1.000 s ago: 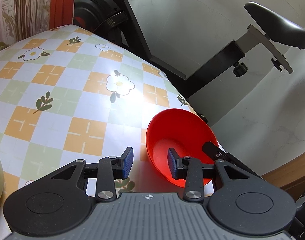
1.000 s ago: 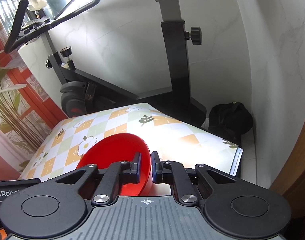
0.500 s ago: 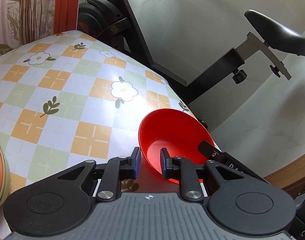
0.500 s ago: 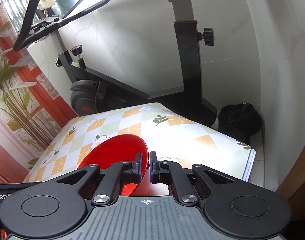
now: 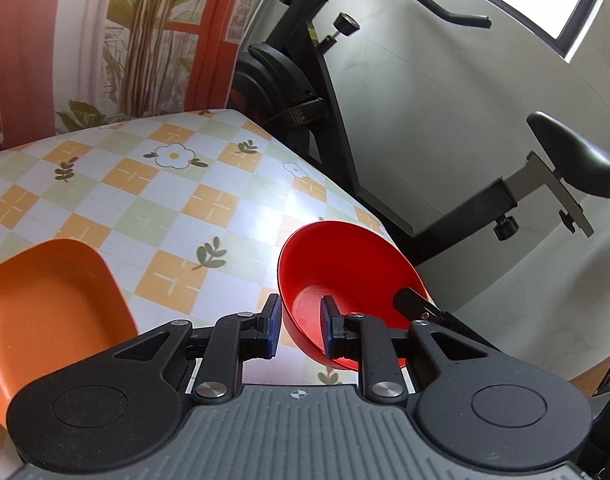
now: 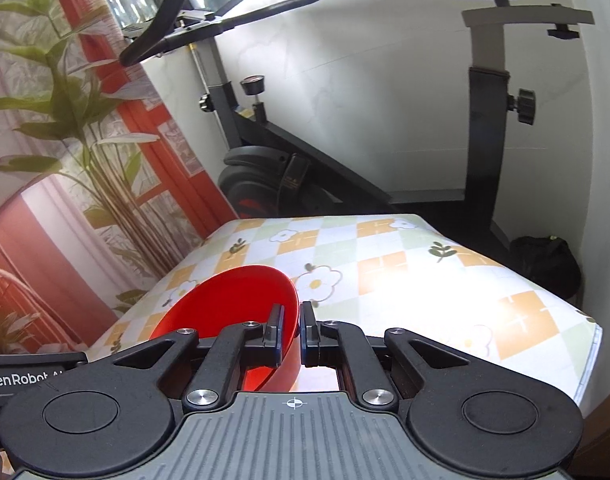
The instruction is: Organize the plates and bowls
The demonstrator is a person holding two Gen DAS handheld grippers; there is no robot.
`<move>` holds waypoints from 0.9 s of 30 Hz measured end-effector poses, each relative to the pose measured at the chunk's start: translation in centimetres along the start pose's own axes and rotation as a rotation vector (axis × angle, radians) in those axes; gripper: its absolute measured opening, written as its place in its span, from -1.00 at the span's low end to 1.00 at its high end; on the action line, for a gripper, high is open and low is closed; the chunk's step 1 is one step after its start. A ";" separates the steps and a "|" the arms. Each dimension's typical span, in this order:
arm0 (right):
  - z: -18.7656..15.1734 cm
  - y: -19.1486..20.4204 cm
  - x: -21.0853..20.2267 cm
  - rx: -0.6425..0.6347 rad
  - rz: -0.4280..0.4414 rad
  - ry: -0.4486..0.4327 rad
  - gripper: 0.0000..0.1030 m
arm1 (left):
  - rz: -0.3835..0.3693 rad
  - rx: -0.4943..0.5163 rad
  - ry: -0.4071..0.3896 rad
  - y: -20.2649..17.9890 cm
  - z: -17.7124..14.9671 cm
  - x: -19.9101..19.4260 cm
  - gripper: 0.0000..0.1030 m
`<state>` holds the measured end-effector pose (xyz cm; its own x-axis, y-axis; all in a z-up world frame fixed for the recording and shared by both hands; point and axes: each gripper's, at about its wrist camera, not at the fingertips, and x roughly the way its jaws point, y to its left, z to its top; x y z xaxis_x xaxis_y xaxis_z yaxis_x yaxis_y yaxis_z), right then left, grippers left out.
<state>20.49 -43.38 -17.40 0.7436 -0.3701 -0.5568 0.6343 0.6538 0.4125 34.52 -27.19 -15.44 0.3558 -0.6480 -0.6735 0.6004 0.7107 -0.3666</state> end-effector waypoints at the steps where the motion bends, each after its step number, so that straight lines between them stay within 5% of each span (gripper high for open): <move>1: 0.0 0.8 0.0 -0.010 0.010 0.004 -0.86 | 0.006 -0.011 -0.012 0.5 0.2 -0.6 -0.57; 27: -5.6 24.5 -0.8 -0.340 0.344 0.146 -0.84 | 0.178 -0.259 -0.238 16.8 0.2 -15.8 -0.57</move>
<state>34.29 -23.41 -10.88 0.8450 -0.0151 -0.5346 0.2349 0.9085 0.3456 39.14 -5.13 -10.81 0.6124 -0.5318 -0.5849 0.3244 0.8438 -0.4276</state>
